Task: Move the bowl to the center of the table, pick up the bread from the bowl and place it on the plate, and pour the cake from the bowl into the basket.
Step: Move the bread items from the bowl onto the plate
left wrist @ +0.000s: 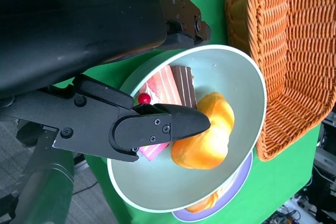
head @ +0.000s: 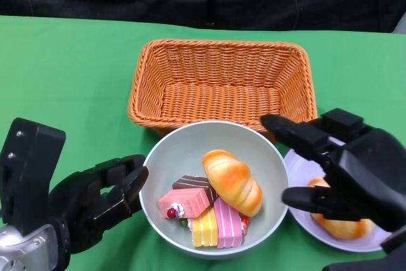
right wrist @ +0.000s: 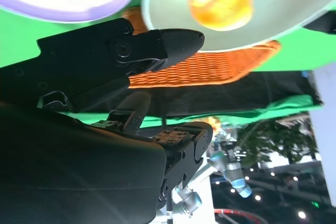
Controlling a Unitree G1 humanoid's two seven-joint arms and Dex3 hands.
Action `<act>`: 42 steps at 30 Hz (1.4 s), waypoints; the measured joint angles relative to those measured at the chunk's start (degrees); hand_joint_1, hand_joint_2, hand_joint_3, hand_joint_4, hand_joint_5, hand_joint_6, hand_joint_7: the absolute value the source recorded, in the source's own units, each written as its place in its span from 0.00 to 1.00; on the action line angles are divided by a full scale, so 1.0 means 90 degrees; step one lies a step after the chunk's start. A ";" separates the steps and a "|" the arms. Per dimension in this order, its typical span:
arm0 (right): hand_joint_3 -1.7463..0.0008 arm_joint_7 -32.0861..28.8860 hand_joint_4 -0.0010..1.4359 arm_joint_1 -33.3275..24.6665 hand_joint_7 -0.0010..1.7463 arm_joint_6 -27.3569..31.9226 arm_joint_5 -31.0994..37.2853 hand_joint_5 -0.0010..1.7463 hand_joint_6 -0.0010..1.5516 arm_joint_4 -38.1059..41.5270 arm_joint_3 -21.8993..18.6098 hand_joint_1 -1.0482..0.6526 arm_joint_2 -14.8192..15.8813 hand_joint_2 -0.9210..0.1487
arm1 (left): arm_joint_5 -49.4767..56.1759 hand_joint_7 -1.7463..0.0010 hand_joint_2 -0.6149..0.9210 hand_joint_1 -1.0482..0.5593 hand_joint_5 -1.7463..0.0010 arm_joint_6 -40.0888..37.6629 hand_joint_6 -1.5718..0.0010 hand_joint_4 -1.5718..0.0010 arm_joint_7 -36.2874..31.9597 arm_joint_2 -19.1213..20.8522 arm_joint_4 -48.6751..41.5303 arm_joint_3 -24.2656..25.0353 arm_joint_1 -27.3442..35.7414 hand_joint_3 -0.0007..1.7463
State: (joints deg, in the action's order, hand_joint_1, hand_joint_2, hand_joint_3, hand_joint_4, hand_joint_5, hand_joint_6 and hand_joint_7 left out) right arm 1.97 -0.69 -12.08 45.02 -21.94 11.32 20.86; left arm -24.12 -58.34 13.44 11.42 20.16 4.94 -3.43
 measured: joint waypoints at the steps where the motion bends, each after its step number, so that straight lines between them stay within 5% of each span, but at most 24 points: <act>1: 0.85 0.0027 0.23 0.0044 0.04 0.0001 -0.0037 0.43 0.23 0.0000 0.0035 0.27 -0.0060 0.00 | 0.0000 1.00 1.00 0.25 0.73 0.0000 0.85 1.00 0.0000 0.0000 0.0007 -0.0006 0.0000 0.26; 11: 0.89 0.0339 0.20 0.0553 0.04 0.0282 -0.0036 0.46 0.25 0.0311 0.0717 0.25 -0.0649 0.00 | 0.0039 0.99 1.00 0.25 0.72 0.0018 0.84 1.00 -0.0003 0.0022 0.0095 -0.0052 0.0029 0.27; 24: 0.87 0.0162 0.15 0.1164 0.04 0.0436 0.0626 0.45 0.25 0.1769 0.1510 0.21 -0.0834 0.00 | 0.0401 1.00 1.00 0.28 0.73 0.0459 0.87 1.00 -0.0104 0.0139 0.0138 -0.0229 0.0079 0.30; 35: 0.91 -0.0831 0.11 0.1746 0.03 0.0345 0.0937 0.45 0.25 0.3392 0.1923 0.21 -0.1048 0.00 | 0.0751 0.99 1.00 0.29 0.72 0.1051 0.86 1.00 -0.0104 0.0307 0.0182 -0.0501 0.0297 0.31; 42: 0.96 -0.1780 0.21 0.2105 0.06 0.0347 0.1145 0.48 0.34 0.4356 0.2146 0.37 -0.1280 0.00 | 0.1039 1.00 1.00 0.29 0.71 0.1314 0.87 1.00 -0.0105 0.0360 0.0237 -0.0677 0.0393 0.29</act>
State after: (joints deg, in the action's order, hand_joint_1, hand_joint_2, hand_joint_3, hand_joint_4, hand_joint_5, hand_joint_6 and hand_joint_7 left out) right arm -14.05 18.25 -8.96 55.32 17.26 30.64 9.34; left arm -14.77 -46.51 12.49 14.66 22.29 -1.15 0.11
